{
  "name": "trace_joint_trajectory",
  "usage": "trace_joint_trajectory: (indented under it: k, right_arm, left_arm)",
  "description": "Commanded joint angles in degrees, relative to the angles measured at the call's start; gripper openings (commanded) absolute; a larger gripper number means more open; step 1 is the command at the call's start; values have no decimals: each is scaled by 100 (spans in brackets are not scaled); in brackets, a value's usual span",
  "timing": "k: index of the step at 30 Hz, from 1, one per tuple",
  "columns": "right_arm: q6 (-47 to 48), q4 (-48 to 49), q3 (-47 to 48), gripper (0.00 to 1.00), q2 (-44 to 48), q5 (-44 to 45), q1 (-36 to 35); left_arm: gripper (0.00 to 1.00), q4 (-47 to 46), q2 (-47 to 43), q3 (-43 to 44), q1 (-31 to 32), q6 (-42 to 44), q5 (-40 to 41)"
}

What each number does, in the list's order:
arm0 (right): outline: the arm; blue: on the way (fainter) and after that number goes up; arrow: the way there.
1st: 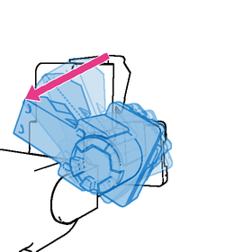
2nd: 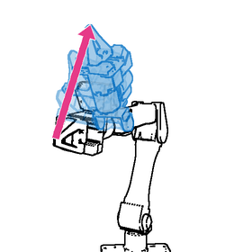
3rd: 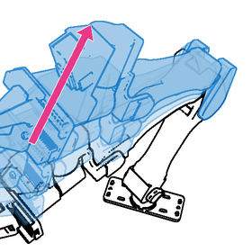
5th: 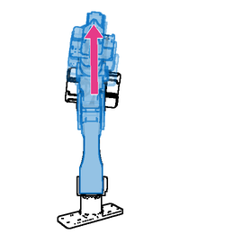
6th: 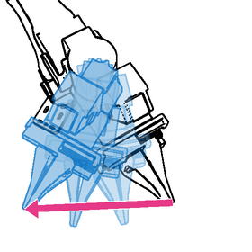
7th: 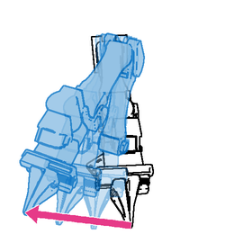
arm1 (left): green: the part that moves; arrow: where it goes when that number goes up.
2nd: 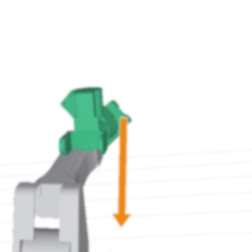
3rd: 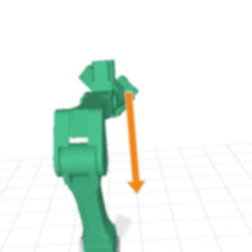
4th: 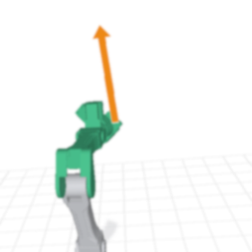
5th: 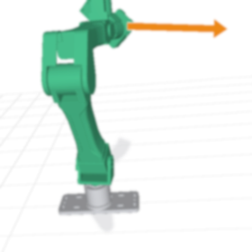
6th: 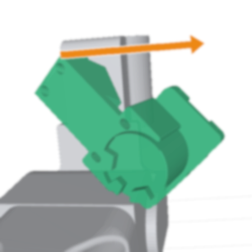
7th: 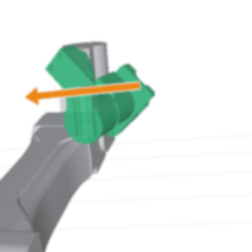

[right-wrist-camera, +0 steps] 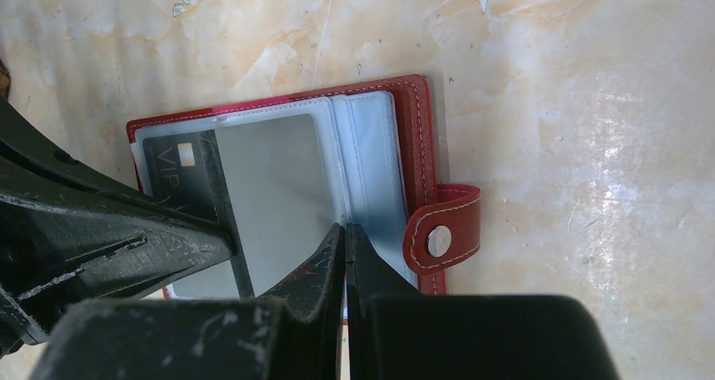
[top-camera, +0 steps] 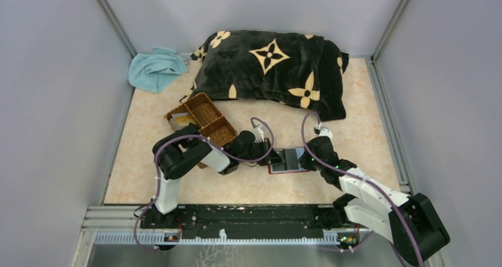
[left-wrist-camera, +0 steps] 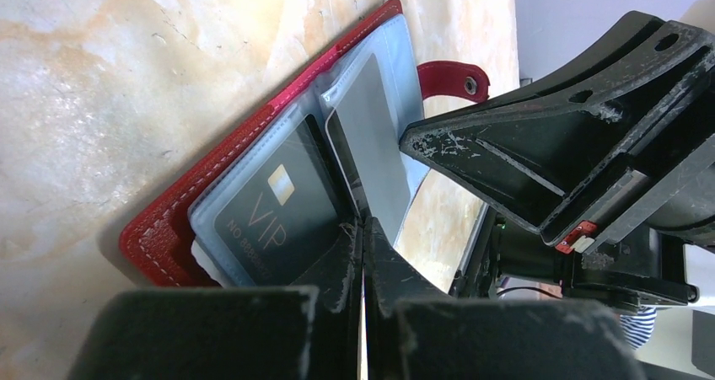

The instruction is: Take the credit cards out of the card holder

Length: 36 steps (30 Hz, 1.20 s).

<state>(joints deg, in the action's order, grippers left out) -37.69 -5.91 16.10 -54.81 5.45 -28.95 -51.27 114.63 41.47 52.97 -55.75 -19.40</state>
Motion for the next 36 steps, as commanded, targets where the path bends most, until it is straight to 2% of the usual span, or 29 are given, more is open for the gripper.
trace_joint_trajectory:
  k: [1,22,36]
  right_arm:
    - [-32,-43,-124,0,-85,-124,30]
    - [-9,15,-46,0,-256,-76,30]
    - [7,95,-45,0,-271,-125,30]
  left_arm:
    - [0,-286,62,-89,23,-29,-129]
    - [0,-589,-596,-928,-215,53,-145]
    - [0,-117,-1866,-1568,-509,561,-138]
